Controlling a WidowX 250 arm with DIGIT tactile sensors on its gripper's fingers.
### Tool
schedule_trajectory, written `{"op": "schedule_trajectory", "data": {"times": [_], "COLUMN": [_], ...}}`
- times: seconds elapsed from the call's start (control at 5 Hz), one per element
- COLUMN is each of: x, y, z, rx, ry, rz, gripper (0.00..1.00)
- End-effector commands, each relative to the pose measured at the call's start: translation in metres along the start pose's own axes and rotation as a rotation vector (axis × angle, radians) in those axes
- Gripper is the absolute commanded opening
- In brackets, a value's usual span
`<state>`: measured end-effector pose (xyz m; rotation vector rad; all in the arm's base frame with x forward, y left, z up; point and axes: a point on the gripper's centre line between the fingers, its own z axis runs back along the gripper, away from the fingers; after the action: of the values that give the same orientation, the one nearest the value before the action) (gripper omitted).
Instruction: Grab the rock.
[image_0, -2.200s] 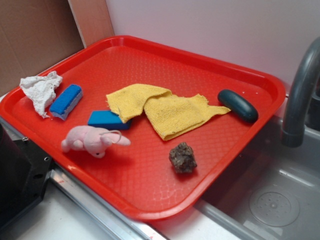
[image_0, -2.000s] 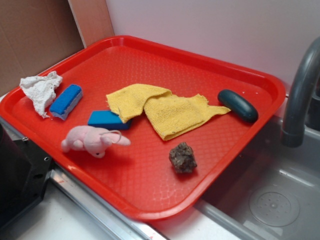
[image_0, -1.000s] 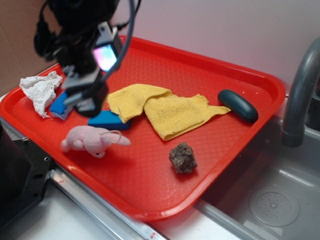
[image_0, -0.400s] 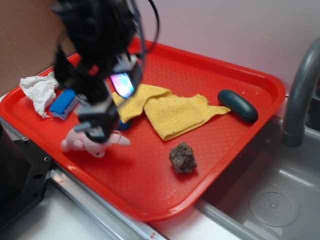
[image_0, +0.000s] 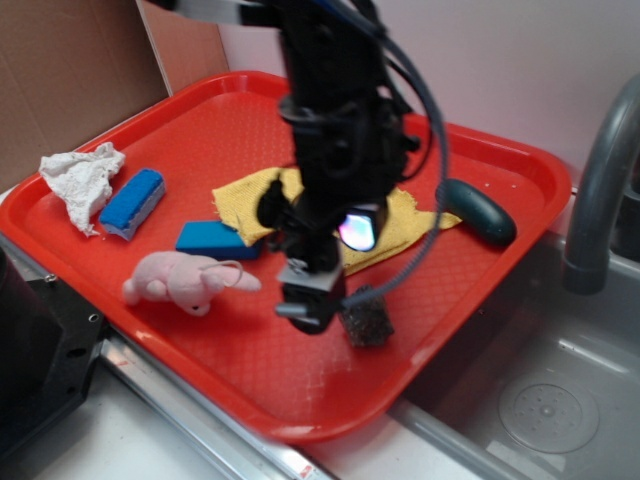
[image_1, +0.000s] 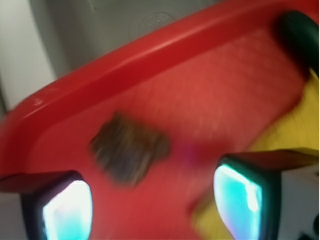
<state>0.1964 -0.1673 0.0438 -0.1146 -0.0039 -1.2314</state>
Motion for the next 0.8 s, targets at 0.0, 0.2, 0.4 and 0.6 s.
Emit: {"op": "schedule_trajectory", "data": {"times": [0.0, 0.2, 0.4, 0.6], "x": [0.020, 0.006, -0.002, -0.007], "y": [-0.024, -0.042, -0.041, -0.035], "z": [-0.002, -0.004, -0.011, -0.017], "rx": [0.073, 0.065, 0.037, 0.055], "ry": [0.009, 0.011, 0.032, 0.036], "rz": [-0.192, -0.155, -0.121, -0.089], "gripper": [1.00, 1.00, 1.00, 1.00]}}
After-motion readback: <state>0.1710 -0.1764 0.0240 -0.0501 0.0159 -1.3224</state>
